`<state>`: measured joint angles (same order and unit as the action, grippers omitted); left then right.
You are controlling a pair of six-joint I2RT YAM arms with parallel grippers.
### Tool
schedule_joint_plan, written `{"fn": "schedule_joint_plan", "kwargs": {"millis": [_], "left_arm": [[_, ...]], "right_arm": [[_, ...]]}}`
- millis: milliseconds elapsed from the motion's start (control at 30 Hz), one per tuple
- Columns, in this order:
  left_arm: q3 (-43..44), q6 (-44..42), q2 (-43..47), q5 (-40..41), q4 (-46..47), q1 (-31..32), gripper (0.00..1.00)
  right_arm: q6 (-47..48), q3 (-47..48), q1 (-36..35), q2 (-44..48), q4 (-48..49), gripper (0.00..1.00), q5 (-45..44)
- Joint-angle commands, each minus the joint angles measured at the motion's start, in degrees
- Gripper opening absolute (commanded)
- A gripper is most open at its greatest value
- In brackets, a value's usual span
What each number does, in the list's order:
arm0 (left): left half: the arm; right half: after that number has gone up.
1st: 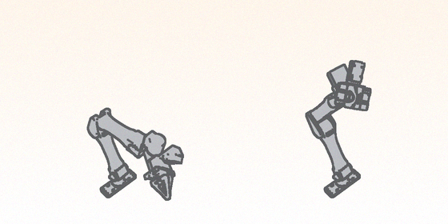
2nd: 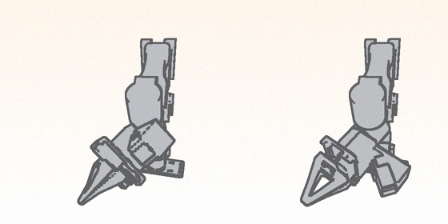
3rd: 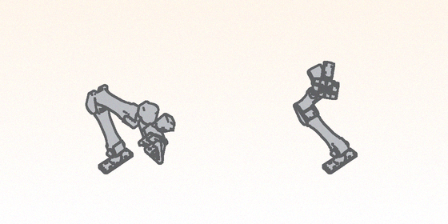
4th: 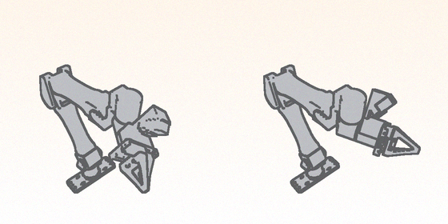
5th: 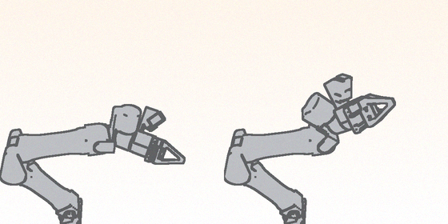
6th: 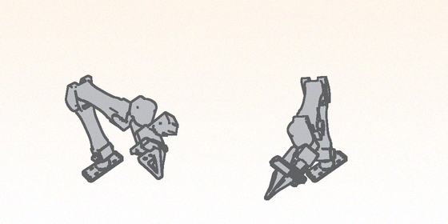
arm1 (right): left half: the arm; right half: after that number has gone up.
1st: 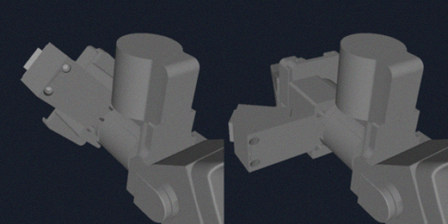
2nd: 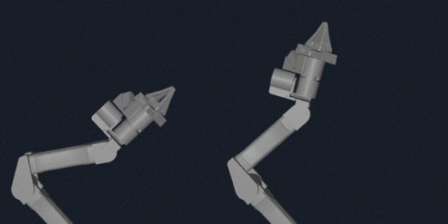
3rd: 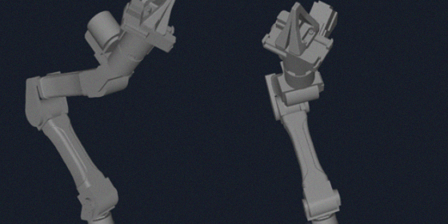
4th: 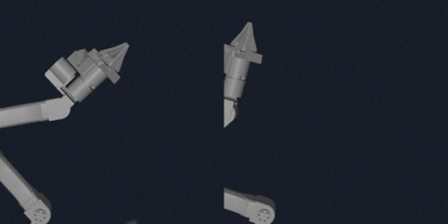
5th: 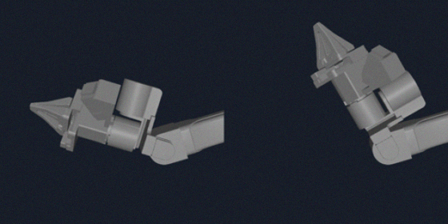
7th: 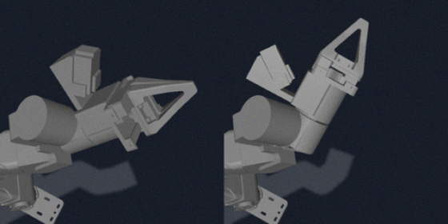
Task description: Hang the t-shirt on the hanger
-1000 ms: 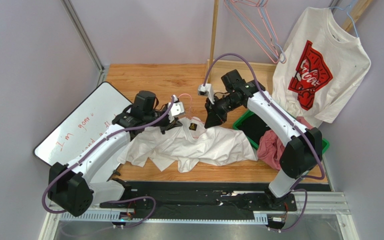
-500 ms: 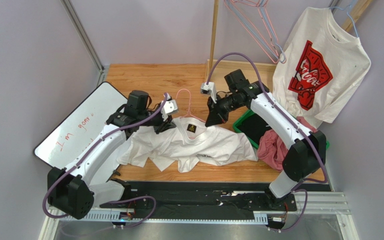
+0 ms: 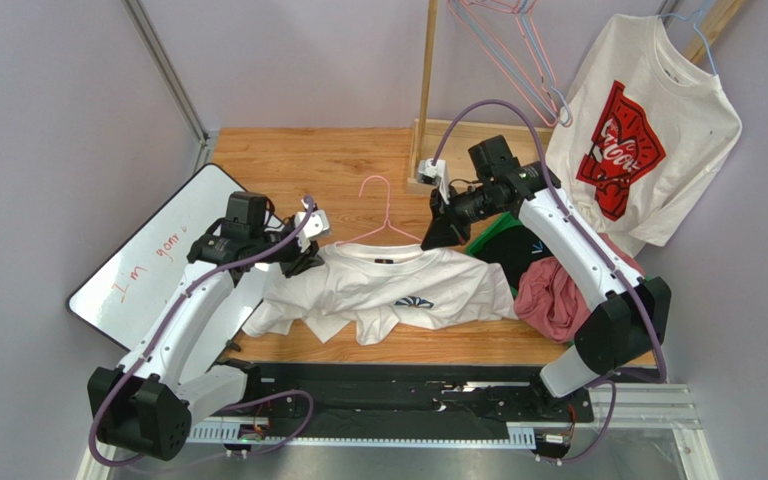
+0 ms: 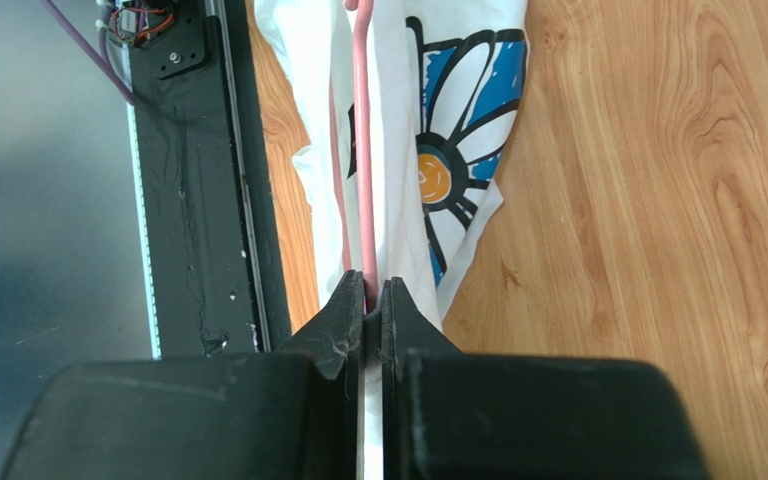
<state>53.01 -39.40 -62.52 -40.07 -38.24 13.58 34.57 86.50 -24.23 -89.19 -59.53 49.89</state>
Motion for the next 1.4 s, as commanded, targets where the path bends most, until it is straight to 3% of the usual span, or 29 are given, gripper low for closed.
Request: {"fn": "schedule_joint_plan", "kwargs": {"millis": [0, 233, 367, 500, 533, 600, 633, 667, 700, 733, 800, 833, 1167, 1267, 1367], "left_arm": [[2.8, -1.7, 2.2, -4.1, -1.0, -1.0, 0.42], [11.9, 1.9, -0.1, -3.9, 1.1, 6.5, 0.62], [12.8, 3.5, -2.3, -0.4, 5.1, 15.1, 0.64], [13.6, 4.0, -5.8, 2.6, 9.7, 19.4, 0.63], [14.2, 4.2, -6.3, 2.8, 10.3, 20.0, 0.56], [15.3, 4.5, -7.6, 0.8, 10.5, 20.8, 0.32], [16.1, 4.5, -7.9, -0.3, 10.4, 20.8, 0.07], [16.4, 3.9, -7.9, -1.5, 10.2, 20.8, 0.01], [16.6, 2.1, -7.5, -3.5, 9.8, 20.8, 0.0], [16.6, 0.7, -7.1, -4.4, 9.5, 20.8, 0.0], [17.6, -1.7, -6.7, -7.5, 7.1, 20.7, 0.0], [18.3, -4.3, -6.7, -8.5, 6.0, 20.8, 0.0], [23.0, -6.8, -7.2, -13.1, 4.1, 21.3, 0.0], [24.4, -7.4, -7.6, -13.1, 3.1, 22.4, 0.0], [25.4, -7.3, -8.0, -12.6, 2.9, 23.3, 0.0]], "right_arm": [[1.6, 2.4, 0.7, 4.8, -1.6, 0.0, 2.2], [-2.9, -0.3, 0.8, 11.5, -1.1, 0.0, -1.1], [-4.9, -1.8, 0.7, 14.9, -0.6, 0.0, -2.4], [-6.3, -3.0, 0.7, 18.5, -0.9, 0.0, -2.9], [-7.0, -3.2, 0.7, 19.2, -1.0, 0.0, -2.9], [-7.8, -4.1, 0.7, 21.3, -1.2, 0.0, -2.9], [-8.2, -4.2, 0.7, 21.9, -1.6, 0.0, -2.7], [-8.4, -4.0, 0.7, 22.1, -3.3, 0.02, -2.7], [-8.5, -3.1, 0.7, 22.2, -4.4, 0.15, -2.8], [-8.5, -2.5, 0.7, 22.2, -5.7, 0.55, -2.8], [-8.3, -0.9, 0.7, 22.8, -8.1, 0.97, -3.0], [-7.8, -0.5, 0.7, 23.1, -8.6, 1.0, -2.9], [-2.2, -1.3, 0.7, 22.0, -15.9, 0.99, -0.8], [-1.9, -1.9, 0.7, 21.6, -16.5, 0.9, 0.7], [-2.7, -2.4, 0.8, 21.4, -17.3, 0.71, 2.7]]}}
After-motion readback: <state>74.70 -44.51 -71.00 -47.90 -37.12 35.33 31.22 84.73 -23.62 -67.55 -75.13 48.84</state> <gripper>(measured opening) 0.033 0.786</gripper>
